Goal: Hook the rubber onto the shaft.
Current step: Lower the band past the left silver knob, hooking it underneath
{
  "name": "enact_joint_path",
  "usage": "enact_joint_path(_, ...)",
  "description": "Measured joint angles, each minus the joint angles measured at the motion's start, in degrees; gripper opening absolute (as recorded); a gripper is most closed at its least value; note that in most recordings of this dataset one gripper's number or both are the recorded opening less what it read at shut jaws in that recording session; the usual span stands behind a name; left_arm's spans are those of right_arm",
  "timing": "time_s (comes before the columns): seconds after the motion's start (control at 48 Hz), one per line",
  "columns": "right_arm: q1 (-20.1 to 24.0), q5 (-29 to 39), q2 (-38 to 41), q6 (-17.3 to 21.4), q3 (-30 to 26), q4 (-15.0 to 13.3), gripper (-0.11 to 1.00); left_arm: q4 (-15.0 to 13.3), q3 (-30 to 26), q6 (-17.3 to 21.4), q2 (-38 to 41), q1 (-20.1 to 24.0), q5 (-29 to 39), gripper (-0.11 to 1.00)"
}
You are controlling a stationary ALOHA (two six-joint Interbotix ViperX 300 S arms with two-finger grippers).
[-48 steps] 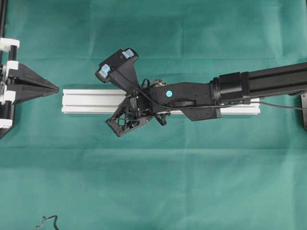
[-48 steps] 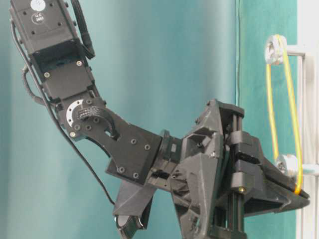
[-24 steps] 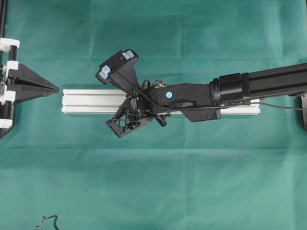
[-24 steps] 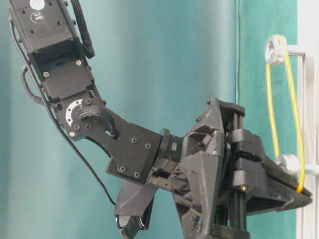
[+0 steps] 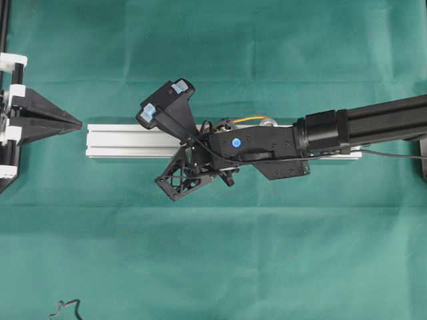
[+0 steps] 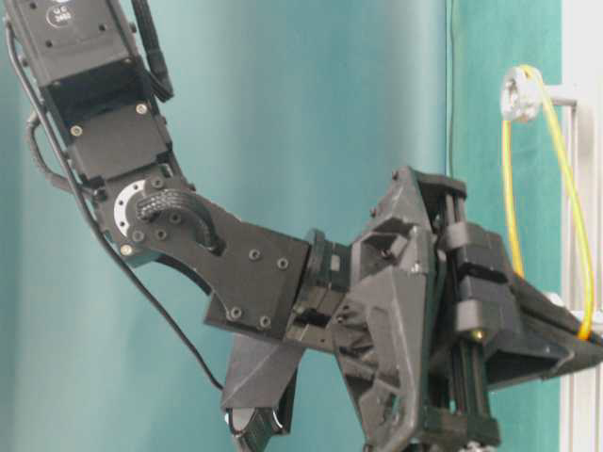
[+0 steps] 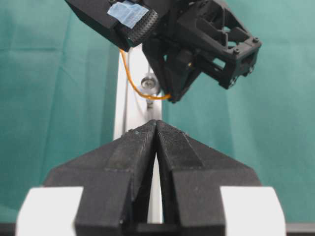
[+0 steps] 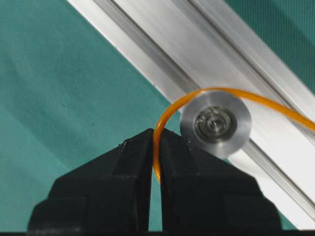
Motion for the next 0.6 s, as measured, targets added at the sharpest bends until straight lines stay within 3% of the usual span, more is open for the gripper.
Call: enact_joint_path(0.604, 0.00, 0.09, -6.77, -0.18, 9.14, 0.00, 0.06, 0.00, 0.00, -0.09, 0.00, 0.00, 0.18, 0.00)
